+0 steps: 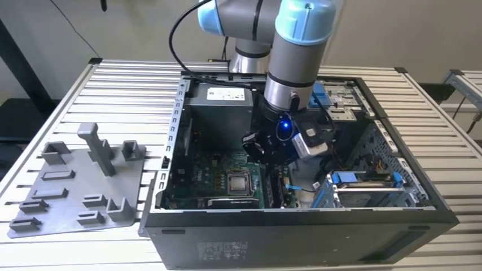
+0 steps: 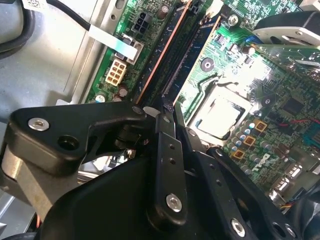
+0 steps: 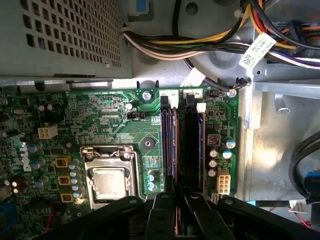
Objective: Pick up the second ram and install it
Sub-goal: 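Insert the second ram into the second slot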
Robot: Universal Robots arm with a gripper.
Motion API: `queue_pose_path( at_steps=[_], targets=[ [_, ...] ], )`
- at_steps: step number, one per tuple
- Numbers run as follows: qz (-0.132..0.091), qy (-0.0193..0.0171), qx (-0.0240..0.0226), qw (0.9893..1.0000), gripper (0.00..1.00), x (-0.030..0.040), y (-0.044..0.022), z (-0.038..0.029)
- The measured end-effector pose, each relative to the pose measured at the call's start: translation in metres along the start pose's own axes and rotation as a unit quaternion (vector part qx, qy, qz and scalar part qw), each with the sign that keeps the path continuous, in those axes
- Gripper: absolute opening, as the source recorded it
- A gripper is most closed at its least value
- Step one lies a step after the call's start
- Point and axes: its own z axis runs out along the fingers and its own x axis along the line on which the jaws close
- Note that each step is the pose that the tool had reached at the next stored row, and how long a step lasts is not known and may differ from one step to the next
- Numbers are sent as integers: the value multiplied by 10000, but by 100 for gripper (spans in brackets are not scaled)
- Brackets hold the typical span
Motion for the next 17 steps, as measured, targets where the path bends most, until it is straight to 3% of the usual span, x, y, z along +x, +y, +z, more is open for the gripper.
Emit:
queue_pose_path(
  at_steps=[10, 17],
  targets=[
    [-2, 25, 46, 10000, 14, 0, 1, 5],
    [-1, 25, 50, 10000, 14, 0, 2, 14]
  ],
)
